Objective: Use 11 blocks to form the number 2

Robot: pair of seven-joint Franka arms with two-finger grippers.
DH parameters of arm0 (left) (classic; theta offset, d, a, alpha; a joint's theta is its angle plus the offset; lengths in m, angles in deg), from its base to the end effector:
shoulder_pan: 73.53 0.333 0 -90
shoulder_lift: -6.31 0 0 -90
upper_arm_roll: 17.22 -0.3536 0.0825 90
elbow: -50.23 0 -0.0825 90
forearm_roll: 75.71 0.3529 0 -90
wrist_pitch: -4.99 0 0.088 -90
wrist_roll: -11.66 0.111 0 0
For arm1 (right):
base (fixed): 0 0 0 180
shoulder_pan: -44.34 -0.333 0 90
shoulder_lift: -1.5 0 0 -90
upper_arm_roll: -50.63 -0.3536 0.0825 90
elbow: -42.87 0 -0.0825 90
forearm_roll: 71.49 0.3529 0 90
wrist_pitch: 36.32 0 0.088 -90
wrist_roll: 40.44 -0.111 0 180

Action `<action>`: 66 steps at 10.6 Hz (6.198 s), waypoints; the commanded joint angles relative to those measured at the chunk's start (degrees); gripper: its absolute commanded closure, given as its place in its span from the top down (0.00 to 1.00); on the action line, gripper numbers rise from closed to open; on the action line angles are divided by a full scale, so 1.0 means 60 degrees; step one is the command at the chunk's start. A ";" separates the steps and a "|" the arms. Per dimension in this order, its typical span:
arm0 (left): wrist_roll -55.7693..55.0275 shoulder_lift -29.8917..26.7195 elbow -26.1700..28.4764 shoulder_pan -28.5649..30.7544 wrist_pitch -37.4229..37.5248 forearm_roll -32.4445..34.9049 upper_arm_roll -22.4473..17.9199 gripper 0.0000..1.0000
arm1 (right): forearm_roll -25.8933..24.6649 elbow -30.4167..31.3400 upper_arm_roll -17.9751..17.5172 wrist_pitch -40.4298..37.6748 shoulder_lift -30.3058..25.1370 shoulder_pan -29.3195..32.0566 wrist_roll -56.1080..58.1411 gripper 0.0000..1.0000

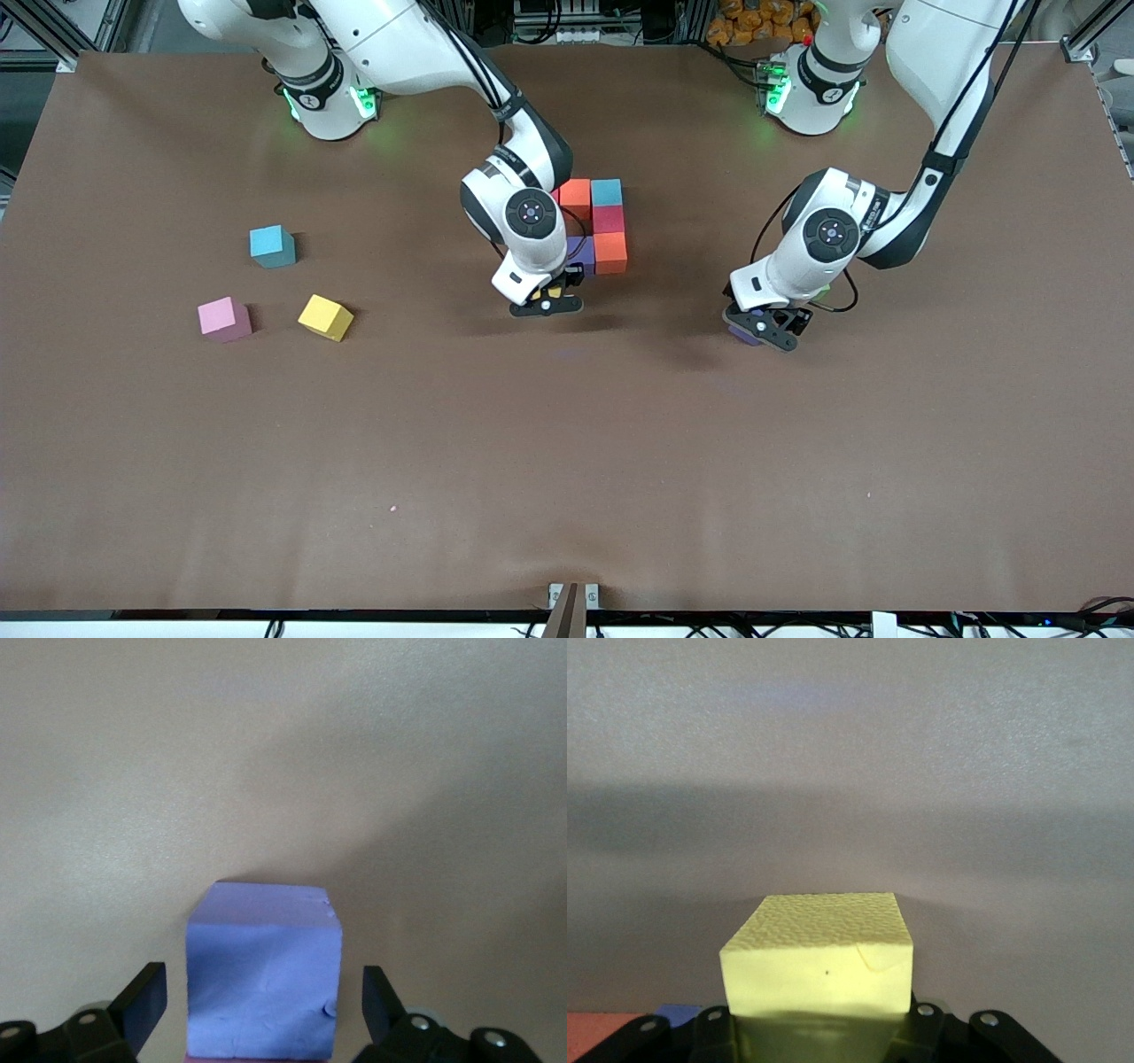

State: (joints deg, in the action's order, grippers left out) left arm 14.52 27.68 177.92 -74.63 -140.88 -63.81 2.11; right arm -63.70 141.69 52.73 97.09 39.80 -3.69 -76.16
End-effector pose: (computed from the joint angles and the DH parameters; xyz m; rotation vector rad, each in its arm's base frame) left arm 0.5074 -0.1874 0.2673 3.0153 -0.8682 -0.0414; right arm 0.4585 0.4821 0.2407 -3.1214 -0.1385 0.1495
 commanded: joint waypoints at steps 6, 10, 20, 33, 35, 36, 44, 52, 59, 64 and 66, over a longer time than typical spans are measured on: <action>-0.1748 -0.0060 -0.0947 0.0036 0.0402 0.0099 0.0704 0.42 | -0.0142 0.0068 0.0075 -0.0101 -0.0420 0.0007 -0.0228 1.00; -0.3258 -0.0046 -0.2296 0.0022 0.2061 0.0054 0.1393 0.38 | -0.0142 0.0068 0.0119 -0.0728 -0.1079 0.0371 -0.0097 1.00; -0.5090 0.1958 -0.5780 -0.1674 0.2837 -0.0591 0.1221 0.38 | -0.0508 0.3113 0.0397 -0.1507 -0.3408 0.3152 0.6312 1.00; -0.6614 0.4655 -0.8801 -0.7404 0.3043 -0.3197 -0.3600 0.33 | -0.2337 0.5062 0.0441 -0.0237 -0.4172 0.5251 1.1679 1.00; -0.6717 0.4773 -0.8904 -0.7799 0.3043 -0.3751 -0.4009 0.33 | -0.2792 0.5340 0.0427 0.0569 -0.4128 0.5411 1.2148 1.00; -0.6731 0.4774 -0.8905 -0.7873 0.3058 -0.3856 -0.4069 0.32 | -0.2808 0.5371 0.0427 0.0877 -0.4012 0.5514 1.2469 1.00; -0.7610 0.4788 -0.8905 -0.8196 0.3205 -0.4194 -0.4172 0.32 | -0.2793 0.5547 0.0412 0.1978 -0.3293 0.5925 1.2985 1.00; -0.7728 0.5081 -0.9124 -0.8386 0.2985 -0.4354 -0.4201 0.32 | -0.2778 0.5518 0.0383 0.1979 -0.3073 0.6101 1.2956 0.42; -0.7728 0.5154 -0.9139 -0.8870 0.3014 -0.4736 -0.4685 0.39 | -0.2778 0.5035 0.0192 0.1847 -0.3205 0.5969 1.3366 0.40; -0.7464 0.5038 -0.9051 -0.8885 0.3160 -0.4545 -0.4714 1.00 | -0.2778 0.4741 -0.0071 0.1627 -0.3205 0.5925 1.3366 0.40; -0.7464 0.4921 -0.9051 -0.8870 0.3379 -0.4545 -0.4816 1.00 | -0.2778 0.4610 -0.0202 0.1525 -0.3205 0.5925 1.3351 0.40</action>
State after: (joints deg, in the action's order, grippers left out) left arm -30.84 57.83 124.39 -126.94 -122.63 -90.83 -25.02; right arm -79.54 169.96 52.36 107.82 21.43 31.65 3.74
